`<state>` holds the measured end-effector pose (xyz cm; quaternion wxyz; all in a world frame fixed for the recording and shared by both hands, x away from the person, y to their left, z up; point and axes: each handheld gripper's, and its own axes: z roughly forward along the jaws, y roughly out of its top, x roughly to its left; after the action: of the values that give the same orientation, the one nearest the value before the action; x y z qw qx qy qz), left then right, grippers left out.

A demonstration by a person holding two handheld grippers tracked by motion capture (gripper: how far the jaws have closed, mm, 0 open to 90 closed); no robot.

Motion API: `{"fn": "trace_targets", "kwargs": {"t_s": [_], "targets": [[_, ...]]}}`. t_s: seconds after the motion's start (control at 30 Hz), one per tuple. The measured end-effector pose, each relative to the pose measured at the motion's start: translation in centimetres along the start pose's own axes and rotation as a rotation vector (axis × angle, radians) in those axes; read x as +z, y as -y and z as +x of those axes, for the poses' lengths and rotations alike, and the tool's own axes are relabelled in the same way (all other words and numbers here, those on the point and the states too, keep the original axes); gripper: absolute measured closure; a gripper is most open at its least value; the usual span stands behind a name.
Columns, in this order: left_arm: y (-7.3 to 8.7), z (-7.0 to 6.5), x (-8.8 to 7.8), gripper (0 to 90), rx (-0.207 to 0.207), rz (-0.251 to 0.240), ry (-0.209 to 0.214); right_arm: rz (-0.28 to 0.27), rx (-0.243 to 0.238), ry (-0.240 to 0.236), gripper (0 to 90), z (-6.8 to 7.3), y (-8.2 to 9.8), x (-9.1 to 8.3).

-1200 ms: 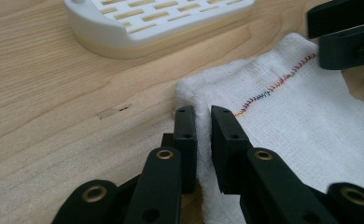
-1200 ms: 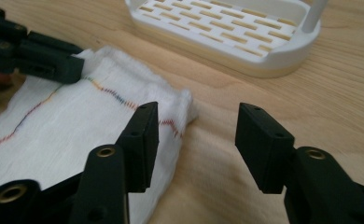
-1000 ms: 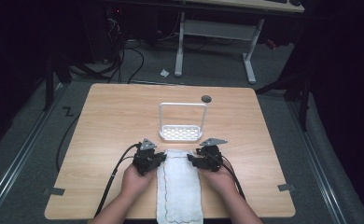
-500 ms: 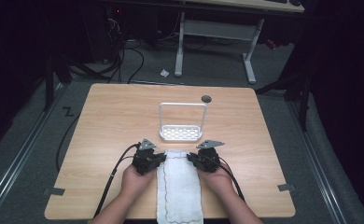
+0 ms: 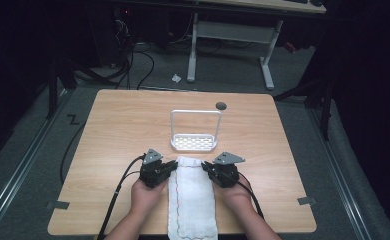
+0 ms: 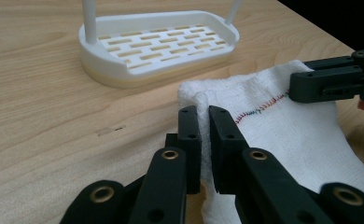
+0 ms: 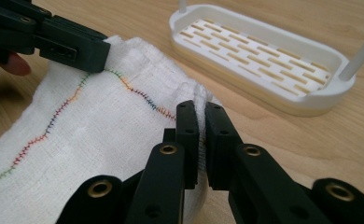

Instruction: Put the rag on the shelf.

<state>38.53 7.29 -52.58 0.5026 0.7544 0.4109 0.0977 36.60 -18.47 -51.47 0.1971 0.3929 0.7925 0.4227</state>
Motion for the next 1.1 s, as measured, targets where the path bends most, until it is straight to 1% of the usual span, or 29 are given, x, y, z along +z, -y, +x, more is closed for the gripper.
{"fn": "trace_targets", "kwargs": {"t_s": [0.07,0.1,0.2,0.3,0.4,0.43,0.53,0.6,0.63,0.7,0.77,0.83,0.93,0.97,1.0,1.1], "targets": [[-0.1,-0.1,-0.1,83.9,-0.002,-0.008,0.003,-0.018,0.002,0.006,85.8,0.0,-0.1,-0.4],[-0.4,-0.3,-0.4,83.9,-0.003,-0.026,0.01,-0.027,0.007,0.008,85.9,0.0,-0.2,-0.6],[-0.9,-0.4,-0.7,83.9,0.003,-0.049,0.017,-0.059,0.004,0.015,85.8,0.0,-0.4,-1.1],[-1.6,-0.5,-1.1,84.0,0.005,-0.084,0.022,-0.085,0.005,0.019,85.9,-0.1,-1.0,-1.6],[-2.6,-0.7,-1.5,84.0,0.012,-0.118,0.027,-0.124,0.007,0.024,85.9,-0.1,-1.7,-2.3],[-3.0,-0.8,-1.5,84.1,0.018,-0.123,0.029,-0.135,0.007,0.026,85.9,-0.1,-2.0,-2.5],[-4.2,-1.2,-1.9,84.0,0.052,-0.142,0.025,-0.17,-0.003,0.043,85.8,0.0,-2.9,-3.1],[-4.9,-1.4,-2.2,84.0,0.067,-0.158,0.023,-0.188,0.0,0.049,85.8,-0.1,-3.4,-3.5],[-5.3,-1.5,-2.4,84.0,0.071,-0.165,0.023,-0.196,0.004,0.051,85.8,-0.1,-3.7,-3.7],[-6.1,-1.7,-2.7,84.1,0.083,-0.183,0.025,-0.221,0.0,0.057,85.8,-0.2,-4.5,-4.2],[-6.8,-2.0,-3.2,84.1,0.095,-0.198,0.022,-0.233,-0.006,0.057,85.8,-0.3,-5.1,-4.6],[-7.5,-2.2,-3.6,84.1,0.098,-0.218,0.025,-0.251,-0.011,0.059,85.8,-0.3,-5.9,-5.2],[-8.4,-2.6,-4.3,84.1,0.108,-0.247,0.024,-0.272,-0.026,0.068,85.8,-0.1,-6.8,-6.0],[-8.4,-2.6,-4.3,84.1,0.108,-0.247,0.024,-0.272,-0.026,0.068,85.8,-0.1,-6.8,-6.0],[-9.0,-3.0,-4.8,84.2,0.118,-0.269,0.023,-0.297,-0.034,0.074,85.8,0.0,-7.6,-6.6],[-9.8,-3.4,-5.3,84.1,0.129,-0.29,0.026,-0.32,-0.041,0.08,85.8,0.0,-8.4,-7.3]]}}
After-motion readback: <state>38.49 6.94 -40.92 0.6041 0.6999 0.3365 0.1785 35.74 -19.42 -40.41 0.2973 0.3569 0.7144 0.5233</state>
